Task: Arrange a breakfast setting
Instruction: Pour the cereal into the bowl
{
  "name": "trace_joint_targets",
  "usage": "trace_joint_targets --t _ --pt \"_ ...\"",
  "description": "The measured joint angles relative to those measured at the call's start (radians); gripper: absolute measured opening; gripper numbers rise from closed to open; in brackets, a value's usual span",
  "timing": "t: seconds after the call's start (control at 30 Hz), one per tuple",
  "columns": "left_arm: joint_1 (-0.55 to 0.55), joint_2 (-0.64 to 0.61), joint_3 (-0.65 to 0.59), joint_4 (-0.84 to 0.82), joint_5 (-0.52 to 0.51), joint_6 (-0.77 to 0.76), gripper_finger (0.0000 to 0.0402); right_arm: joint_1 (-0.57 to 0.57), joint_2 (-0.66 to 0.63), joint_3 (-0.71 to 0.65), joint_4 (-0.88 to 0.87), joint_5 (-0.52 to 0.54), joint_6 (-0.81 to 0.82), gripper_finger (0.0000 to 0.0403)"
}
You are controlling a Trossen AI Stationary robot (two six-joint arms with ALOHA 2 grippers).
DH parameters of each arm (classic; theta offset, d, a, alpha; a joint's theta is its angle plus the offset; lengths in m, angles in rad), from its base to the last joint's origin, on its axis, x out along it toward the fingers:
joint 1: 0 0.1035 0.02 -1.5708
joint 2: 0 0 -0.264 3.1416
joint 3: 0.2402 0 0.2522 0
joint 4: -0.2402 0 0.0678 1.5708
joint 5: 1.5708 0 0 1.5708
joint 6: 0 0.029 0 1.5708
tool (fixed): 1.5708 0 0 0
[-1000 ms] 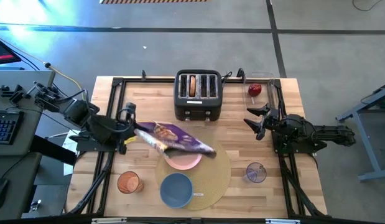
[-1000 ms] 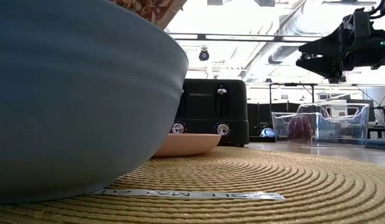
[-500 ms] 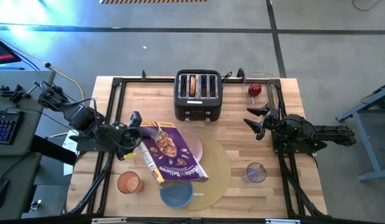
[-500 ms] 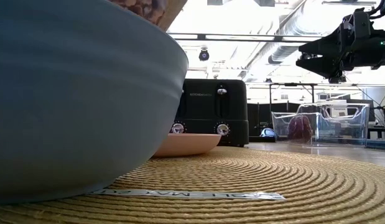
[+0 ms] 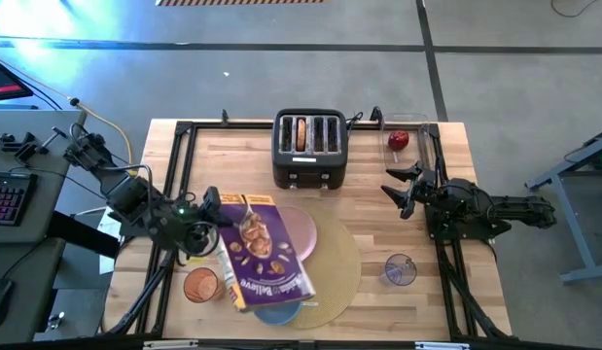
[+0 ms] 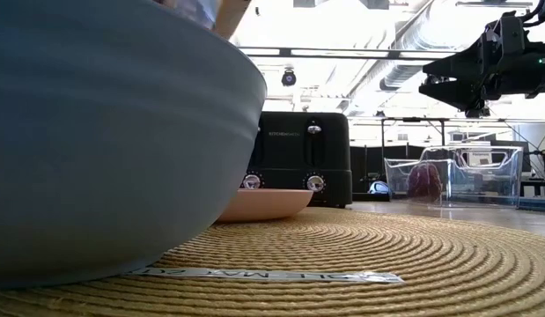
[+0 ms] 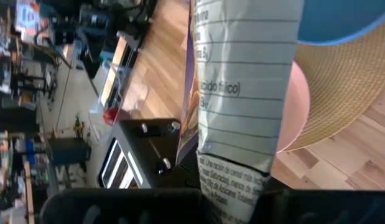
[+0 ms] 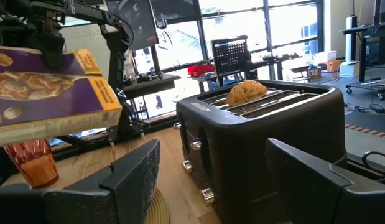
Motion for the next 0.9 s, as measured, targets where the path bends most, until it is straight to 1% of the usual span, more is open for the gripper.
trace_joint_targets --t 0.17,0.4,0.63,0.73,0.9 --pt "-0.036 0.01 0.0 0.0 -0.04 0.034 0.0005 0.0 0.0 0.0 0.0 0.0 0.0 0.0284" --pt "-0.062 0.022 0.0 -0.012 -0.07 0.082 0.0005 0.0 0.0 0.0 0.0 0.0 0.0 0.0284" --pt "-0.069 0.023 0.0 -0.087 -0.074 0.087 0.0005 0.0 0.0 0.0 0.0 0.0 0.0 0.0284" --pt "-0.069 0.031 0.0 -0.108 -0.091 0.087 0.0005 0.0 0.0 0.0 0.0 0.0 0.0 0.0284" --pt "-0.069 0.064 0.0 -0.128 -0.108 0.132 0.0005 0.0 0.0 0.0 0.0 0.0 0.0 0.0284"
